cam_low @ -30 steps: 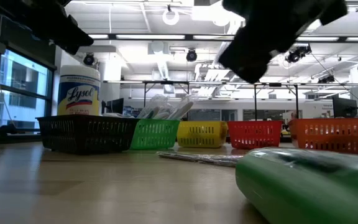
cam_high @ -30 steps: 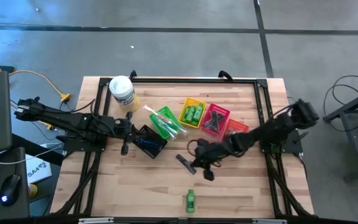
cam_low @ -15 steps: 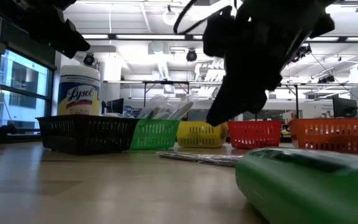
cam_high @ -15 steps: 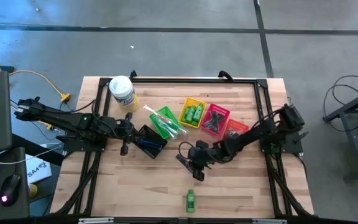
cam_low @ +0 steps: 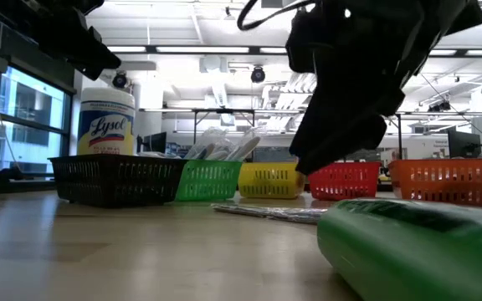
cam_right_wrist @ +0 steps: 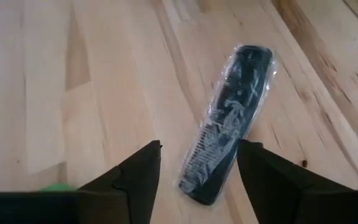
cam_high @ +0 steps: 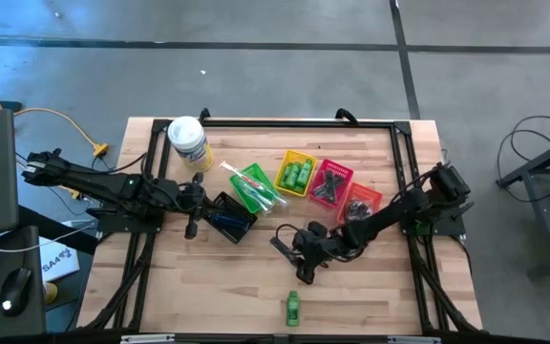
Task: Pick & Place Travel size toiletries
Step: Put the black comb into the red bin
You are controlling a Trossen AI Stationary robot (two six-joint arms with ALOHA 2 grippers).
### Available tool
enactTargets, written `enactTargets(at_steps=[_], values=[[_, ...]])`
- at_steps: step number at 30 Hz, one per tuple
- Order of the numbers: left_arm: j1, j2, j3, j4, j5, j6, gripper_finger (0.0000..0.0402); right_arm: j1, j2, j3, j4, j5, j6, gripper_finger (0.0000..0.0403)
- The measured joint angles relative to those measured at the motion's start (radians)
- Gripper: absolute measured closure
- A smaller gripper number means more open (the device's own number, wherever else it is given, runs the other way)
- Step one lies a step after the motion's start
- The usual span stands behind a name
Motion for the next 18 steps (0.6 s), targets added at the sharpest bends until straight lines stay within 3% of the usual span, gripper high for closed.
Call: enactTargets(at_steps=[18], values=[[0.0,0.0,0.0,0.037,0.0,-0.04,0.0384,0.008,0.009,0.017,0.052,0.031,-0.121,0.02]])
